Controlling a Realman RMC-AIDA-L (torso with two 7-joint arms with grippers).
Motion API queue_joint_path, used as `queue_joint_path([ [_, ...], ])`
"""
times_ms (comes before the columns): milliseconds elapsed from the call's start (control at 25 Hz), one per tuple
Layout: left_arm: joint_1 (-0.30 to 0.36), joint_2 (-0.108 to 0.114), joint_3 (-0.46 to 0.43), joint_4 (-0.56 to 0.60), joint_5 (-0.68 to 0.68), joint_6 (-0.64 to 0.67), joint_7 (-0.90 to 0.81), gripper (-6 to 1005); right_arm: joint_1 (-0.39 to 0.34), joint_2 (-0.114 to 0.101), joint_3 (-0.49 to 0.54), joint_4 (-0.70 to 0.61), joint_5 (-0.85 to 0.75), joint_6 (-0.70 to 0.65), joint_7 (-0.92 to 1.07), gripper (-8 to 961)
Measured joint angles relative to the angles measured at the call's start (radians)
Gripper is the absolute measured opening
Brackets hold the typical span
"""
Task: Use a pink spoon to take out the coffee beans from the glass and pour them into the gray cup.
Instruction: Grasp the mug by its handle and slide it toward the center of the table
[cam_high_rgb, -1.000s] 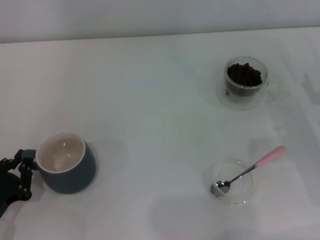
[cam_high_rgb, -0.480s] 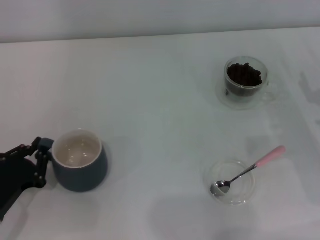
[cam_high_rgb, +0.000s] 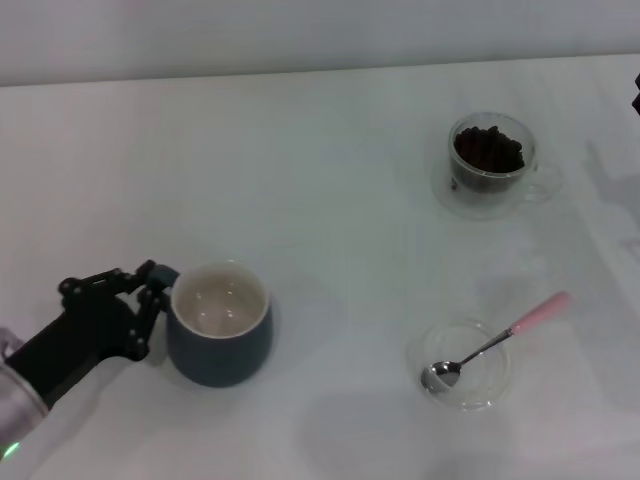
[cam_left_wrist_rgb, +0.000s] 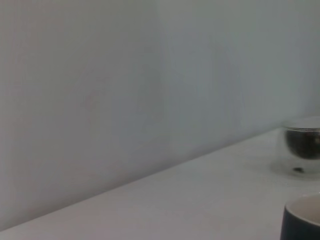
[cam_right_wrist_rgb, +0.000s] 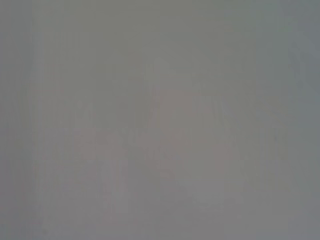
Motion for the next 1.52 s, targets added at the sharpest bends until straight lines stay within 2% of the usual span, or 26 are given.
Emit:
queue_joint_path([
  [400, -0.062, 0.006, 0.189, 0.172, 0.009, -0.165, -0.172, 102, 0.014, 0.001, -0.014, 0.003, -0.012, 0.005, 0.002, 808],
  [800, -0.176, 0.0, 0.303, 0.22, 0.01, -0.274, -0.237, 99, 0.018, 0.002, -0.014, 0.01, -0.012, 0.015, 0.002, 805],
  [1080, -0.166, -0.001, 0.308, 0.308, 0.01, -0.279, -0.23, 97, 0.018, 0.002, -0.014, 0.011, -0.012, 0.016, 0.002, 803],
  [1520, -0.147, -0.005, 0.402, 0.313, 0.011, -0.314, -0.22, 102, 0.02, 0.002, -0.014, 0.011, -0.012, 0.021, 0.004, 800],
])
